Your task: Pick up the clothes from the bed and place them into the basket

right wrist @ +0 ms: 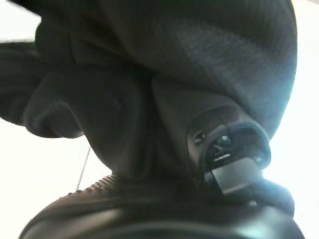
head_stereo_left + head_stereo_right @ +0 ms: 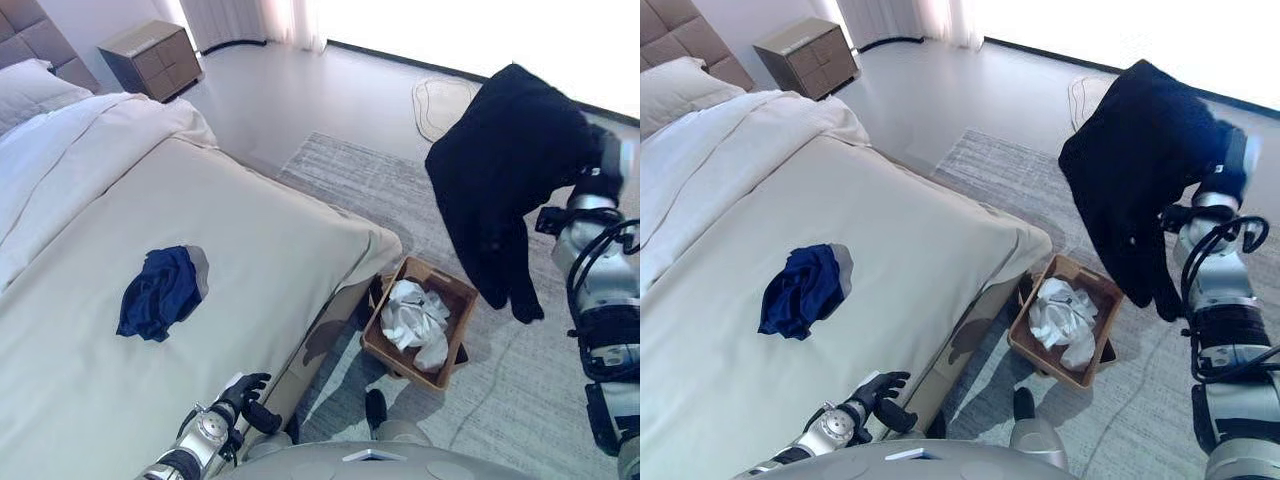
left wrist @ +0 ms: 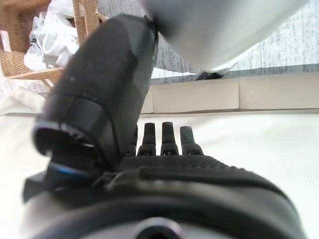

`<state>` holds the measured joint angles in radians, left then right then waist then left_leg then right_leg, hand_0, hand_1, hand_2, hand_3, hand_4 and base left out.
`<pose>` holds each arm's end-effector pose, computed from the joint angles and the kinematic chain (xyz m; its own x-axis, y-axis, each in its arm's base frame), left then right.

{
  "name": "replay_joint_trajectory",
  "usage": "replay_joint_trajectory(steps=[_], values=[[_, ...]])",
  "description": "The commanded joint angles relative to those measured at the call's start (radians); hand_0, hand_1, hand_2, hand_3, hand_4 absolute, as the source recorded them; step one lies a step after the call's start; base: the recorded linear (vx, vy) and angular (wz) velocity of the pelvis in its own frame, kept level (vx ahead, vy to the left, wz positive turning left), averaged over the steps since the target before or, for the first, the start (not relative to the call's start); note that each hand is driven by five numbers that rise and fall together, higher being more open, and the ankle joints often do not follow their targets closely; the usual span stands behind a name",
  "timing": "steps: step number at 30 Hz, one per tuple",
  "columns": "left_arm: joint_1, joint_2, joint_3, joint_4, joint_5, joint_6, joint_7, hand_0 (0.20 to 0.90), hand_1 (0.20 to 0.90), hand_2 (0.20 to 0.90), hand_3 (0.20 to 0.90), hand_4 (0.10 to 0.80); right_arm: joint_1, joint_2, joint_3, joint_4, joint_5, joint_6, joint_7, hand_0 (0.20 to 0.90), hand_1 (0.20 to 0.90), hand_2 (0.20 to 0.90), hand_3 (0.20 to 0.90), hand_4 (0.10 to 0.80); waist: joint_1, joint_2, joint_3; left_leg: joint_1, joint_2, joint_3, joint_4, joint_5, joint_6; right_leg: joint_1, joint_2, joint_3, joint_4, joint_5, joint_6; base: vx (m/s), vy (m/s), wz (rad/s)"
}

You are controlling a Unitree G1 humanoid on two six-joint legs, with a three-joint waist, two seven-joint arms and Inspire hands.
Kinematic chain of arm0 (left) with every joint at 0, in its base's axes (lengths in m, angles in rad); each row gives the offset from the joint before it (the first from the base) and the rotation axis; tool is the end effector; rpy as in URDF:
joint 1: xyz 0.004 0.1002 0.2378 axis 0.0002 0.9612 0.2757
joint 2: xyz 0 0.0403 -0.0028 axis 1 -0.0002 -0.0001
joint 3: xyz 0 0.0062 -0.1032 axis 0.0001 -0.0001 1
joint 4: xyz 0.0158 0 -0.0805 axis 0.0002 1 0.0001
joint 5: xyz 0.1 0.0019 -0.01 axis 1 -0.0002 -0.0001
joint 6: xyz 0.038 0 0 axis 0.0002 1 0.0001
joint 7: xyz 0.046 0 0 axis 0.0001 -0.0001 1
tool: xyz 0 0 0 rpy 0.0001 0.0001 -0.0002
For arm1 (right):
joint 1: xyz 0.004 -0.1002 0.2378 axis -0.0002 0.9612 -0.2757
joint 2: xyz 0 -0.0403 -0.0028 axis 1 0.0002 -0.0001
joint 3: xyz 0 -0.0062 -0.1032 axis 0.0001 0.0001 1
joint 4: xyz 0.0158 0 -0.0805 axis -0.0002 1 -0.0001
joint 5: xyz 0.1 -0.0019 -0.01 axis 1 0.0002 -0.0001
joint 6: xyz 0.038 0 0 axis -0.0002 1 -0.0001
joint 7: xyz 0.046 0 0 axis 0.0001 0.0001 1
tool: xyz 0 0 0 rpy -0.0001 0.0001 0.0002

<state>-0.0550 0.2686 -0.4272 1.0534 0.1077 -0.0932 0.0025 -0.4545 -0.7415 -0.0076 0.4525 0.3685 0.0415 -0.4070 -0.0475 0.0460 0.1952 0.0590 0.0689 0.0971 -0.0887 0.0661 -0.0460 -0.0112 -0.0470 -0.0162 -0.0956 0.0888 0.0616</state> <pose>0.1168 0.1975 -0.1026 0.5625 -0.0263 -0.8264 0.4926 0.8134 0.3094 0.2745 -0.3040 0.1376 0.8190 -0.5457 0.1775 0.5738 0.7767 -0.2597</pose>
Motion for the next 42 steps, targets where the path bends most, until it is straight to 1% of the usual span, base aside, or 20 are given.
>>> replay_joint_trajectory(steps=[1, 5, 10, 13, 15, 18, 20, 21, 23, 24, 25, 27, 29, 33, 34, 36, 37, 38, 41, 42], values=[[-0.074, 0.042, -0.033, 0.054, -0.034, -0.03, 0.033, 0.9, 0.9, 0.9, 0.9, 0.8, -0.113, -0.016, -0.029, -0.046, -0.058, -0.119, -0.047, 0.3, 0.3, 0.3, 0.2, 0.1, 0.017, -0.077, 0.038, -0.014, -0.024, -0.045, 0.07, -0.109, 0.0, -0.006, -0.01, -0.059, 0.1, -0.081, -0.011, -0.175, -0.074, -0.02], [-0.126, 0.042, -0.042, 0.049, -0.067, -0.04, 0.058, 0.9, 0.9, 0.9, 0.9, 0.8, -0.118, 0.011, -0.003, 0.003, -0.096, -0.094, -0.102, 0.3, 0.3, 0.3, 0.2, 0.1, 0.008, -0.064, 0.104, -0.061, -0.019, -0.052, 0.077, -0.09, 0.0, -0.067, -0.01, -0.065, 0.149, -0.088, -0.018, -0.142, -0.066, -0.01], [-0.158, 0.039, -0.056, 0.029, -0.109, -0.067, 0.081, 0.9, 0.9, 0.9, 0.9, 0.8, -0.135, 0.024, 0.026, 0.095, -0.105, -0.1, -0.131, 0.3, 0.3, 0.3, 0.2, 0.1, 0.009, -0.037, 0.167, -0.111, -0.02, -0.063, 0.091, -0.074, -0.004, -0.121, -0.013, -0.081, 0.199, -0.102, -0.028, -0.063, -0.056, 0.03], [-0.176, 0.038, -0.064, 0.006, -0.142, -0.094, 0.086, 0.9, 0.9, 0.9, 0.9, 0.8, -0.146, 0.027, 0.044, 0.163, -0.125, -0.112, -0.155, 0.3, 0.3, 0.3, 0.2, 0.1, 0.014, -0.01, 0.219, -0.16, -0.024, -0.072, 0.111, -0.06, -0.01, -0.168, -0.024, -0.096, 0.231, -0.106, -0.032, -0.054, -0.055, 0.04], [-0.191, 0.033, -0.075, -0.017, -0.169, -0.115, 0.095, 0.9, 0.9, 0.9, 0.9, 0.8, -0.178, 0.02, 0.063, 0.22, -0.147, -0.109, -0.163, 0.3, 0.3, 0.3, 0.2, 0.1, 0.019, 0.018, 0.262, -0.218, -0.032, -0.081, 0.14, -0.047, -0.014, -0.222, -0.032, -0.102, 0.262, -0.105, -0.036, -0.07, -0.039, 0.05], [-0.202, 0.032, -0.081, -0.048, -0.184, -0.126, 0.102, 0.9, 0.9, 0.9, 0.9, 0.8, -0.222, 0.009, 0.088, 0.258, -0.164, -0.089, -0.171, 0.3, 0.3, 0.3, 0.2, 0.1, 0.023, 0.044, 0.296, -0.275, -0.043, -0.088, 0.17, -0.037, -0.015, -0.279, -0.04, -0.104, 0.294, -0.105, -0.038, -0.068, -0.016, 0.01], [-0.21, 0.034, -0.09, -0.08, -0.195, -0.147, 0.118, 0.9, 0.9, 0.9, 0.9, 0.8, -0.282, -0.006, 0.122, 0.307, -0.175, -0.064, -0.183, 0.3, 0.3, 0.3, 0.2, 0.1, 0.033, 0.068, 0.325, -0.338, -0.06, -0.096, 0.207, -0.031, -0.012, -0.346, -0.045, -0.103, 0.331, -0.107, -0.039, -0.07, -0.02, -0.01], [-0.212, 0.034, -0.093, -0.105, -0.214, -0.164, 0.125, 0.9, 0.9, 0.9, 0.9, 0.8, -0.328, -0.013, 0.15, 0.35, -0.176, -0.047, -0.186, 0.3, 0.3, 0.3, 0.2, 0.1, 0.045, 0.085, 0.325, -0.41, -0.075, -0.106, 0.243, -0.03, -0.008, -0.417, -0.047, -0.101, 0.368, -0.114, -0.042, -0.056, -0.024, 0.0], [-0.212, 0.033, -0.098, -0.132, -0.234, -0.178, 0.138, 0.9, 0.9, 0.9, 0.9, 0.8, -0.361, -0.016, 0.173, 0.391, -0.167, -0.034, -0.18, 0.3, 0.3, 0.3, 0.2, 0.1, 0.059, 0.099, 0.325, -0.486, -0.087, -0.111, 0.283, -0.032, -0.001, -0.49, -0.048, -0.101, 0.409, -0.124, -0.046, -0.056, -0.032, 0.07], [-0.215, 0.034, -0.099, -0.148, -0.242, -0.182, 0.146, 0.9, 0.9, 0.9, 0.9, 0.8, -0.39, -0.016, 0.188, 0.42, -0.163, -0.021, -0.173, 0.834, 0.834, 0.834, 0.823, 0.723, 0.069, 0.107, 0.325, -0.541, -0.096, -0.113, 0.313, -0.033, 0.003, -0.543, -0.05, -0.103, 0.444, -0.133, -0.049, -0.061, -0.039, 0.19], [-0.215, 0.037, -0.102, -0.158, -0.244, -0.187, 0.155, 0.9, 0.9, 0.9, 0.9, 0.8, -0.402, -0.015, 0.197, 0.439, -0.159, -0.024, -0.171, 0.9, 0.9, 0.9, 0.9, 0.8, 0.076, 0.111, 0.325, -0.571, -0.1, -0.114, 0.327, -0.035, 0.007, -0.573, -0.053, -0.105, 0.463, -0.137, -0.051, -0.053, -0.038, 0.3], [-0.213, 0.053, -0.1, -0.196, -0.247, -0.189, 0.175, 0.9, 0.9, 0.9, 0.9, 0.8, -0.433, -0.003, 0.226, 0.48, -0.136, -0.013, -0.144, 0.9, 0.9, 0.9, 0.9, 0.8, 0.097, 0.118, 0.325, -0.679, -0.106, -0.118, 0.389, -0.047, 0.021, -0.68, -0.052, -0.106, 0.551, -0.168, -0.06, -0.062, -0.083, 0.39], [-0.209, 0.067, -0.099, -0.217, -0.256, -0.19, 0.183, 0.9, 0.9, 0.9, 0.9, 0.8, -0.441, 0.002, 0.235, 0.506, -0.113, -0.009, -0.127, 0.9, 0.9, 0.9, 0.9, 0.8, 0.108, 0.124, 0.325, -0.735, -0.107, -0.124, 0.426, -0.052, 0.028, -0.729, -0.05, -0.106, 0.598, -0.182, -0.066, -0.031, -0.082, 0.33], [-0.202, 0.086, -0.086, -0.244, -0.26, -0.185, 0.177, 0.9, 0.9, 0.9, 0.9, 0.8, -0.424, 0.024, 0.19, 0.596, 0.046, -0.065, -0.014, 0.9, 0.9, 0.9, 0.9, 0.8, 0.127, 0.125, 0.325, -0.806, -0.105, -0.14, 0.478, -0.062, 0.039, -0.792, -0.042, -0.104, 0.657, -0.203, -0.078, 0.018, -0.068, 0.23], [-0.197, 0.093, -0.08, -0.251, -0.252, -0.174, 0.17, 0.9, 0.9, 0.9, 0.9, 0.8, -0.402, 0.043, 0.166, 0.599, 0.152, -0.093, 0.043, 0.9, 0.9, 0.9, 0.9, 0.8, 0.132, 0.119, 0.325, -0.81, -0.104, -0.146, 0.476, -0.059, 0.042, -0.793, -0.036, -0.104, 0.657, -0.202, -0.08, 0.05, -0.063, 0.32], [-0.19, 0.103, -0.07, -0.244, -0.231, -0.166, 0.153, 0.9, 0.9, 0.9, 0.9, 0.8, -0.352, 0.081, 0.119, 0.586, 0.274, -0.126, 0.143, 0.9, 0.9, 0.9, 0.9, 0.8, 0.134, 0.104, 0.325, -0.8, -0.103, -0.153, 0.46, -0.051, 0.042, -0.779, -0.025, -0.106, 0.645, -0.195, -0.079, 0.056, -0.033, 0.23], [-0.189, 0.103, -0.07, -0.244, -0.231, -0.166, 0.153, 0.9, 0.9, 0.9, 0.9, 0.8, -0.351, 0.081, 0.118, 0.586, 0.274, -0.126, 0.144, 0.9, 0.9, 0.9, 0.9, 0.8, 0.135, 0.104, 0.325, -0.799, -0.102, -0.153, 0.459, -0.05, 0.042, -0.777, -0.024, -0.106, 0.644, -0.195, -0.079, 0.057, -0.011, 0.08], [-0.186, 0.108, -0.061, -0.231, -0.216, -0.165, 0.144, 0.9, 0.9, 0.9, 0.9, 0.8, -0.307, 0.11, 0.084, 0.577, 0.377, -0.151, 0.224, 0.9, 0.9, 0.9, 0.9, 0.8, 0.132, 0.087, 0.325, -0.779, -0.1, -0.154, 0.433, -0.04, 0.042, -0.755, -0.012, -0.107, 0.621, -0.184, -0.075, 0.045, -0.004, 0.02], [-0.187, 0.116, -0.051, -0.218, -0.2, -0.16, 0.132, 0.9, 0.9, 0.9, 0.9, 0.8, -0.213, 0.154, 0.025, 0.542, 0.504, -0.218, 0.304, 0.9, 0.9, 0.9, 0.9, 0.8, 0.124, 0.054, 0.325, -0.726, -0.089, -0.149, 0.369, -0.022, 0.042, -0.699, -0.001, -0.111, 0.562, -0.155, -0.059, 0.046, 0.015, 0.01], [-0.189, 0.116, -0.047, -0.201, -0.2, -0.17, 0.127, 0.9, 0.9, 0.9, 0.9, 0.8, -0.169, 0.173, -0.005, 0.526, 0.515, -0.237, 0.298, 0.9, 0.9, 0.9, 0.9, 0.8, 0.115, 0.038, 0.325, -0.692, -0.084, -0.146, 0.342, -0.018, 0.04, -0.668, 0.001, -0.111, 0.531, -0.141, -0.05, 0.048, 0.049, -0.05]])
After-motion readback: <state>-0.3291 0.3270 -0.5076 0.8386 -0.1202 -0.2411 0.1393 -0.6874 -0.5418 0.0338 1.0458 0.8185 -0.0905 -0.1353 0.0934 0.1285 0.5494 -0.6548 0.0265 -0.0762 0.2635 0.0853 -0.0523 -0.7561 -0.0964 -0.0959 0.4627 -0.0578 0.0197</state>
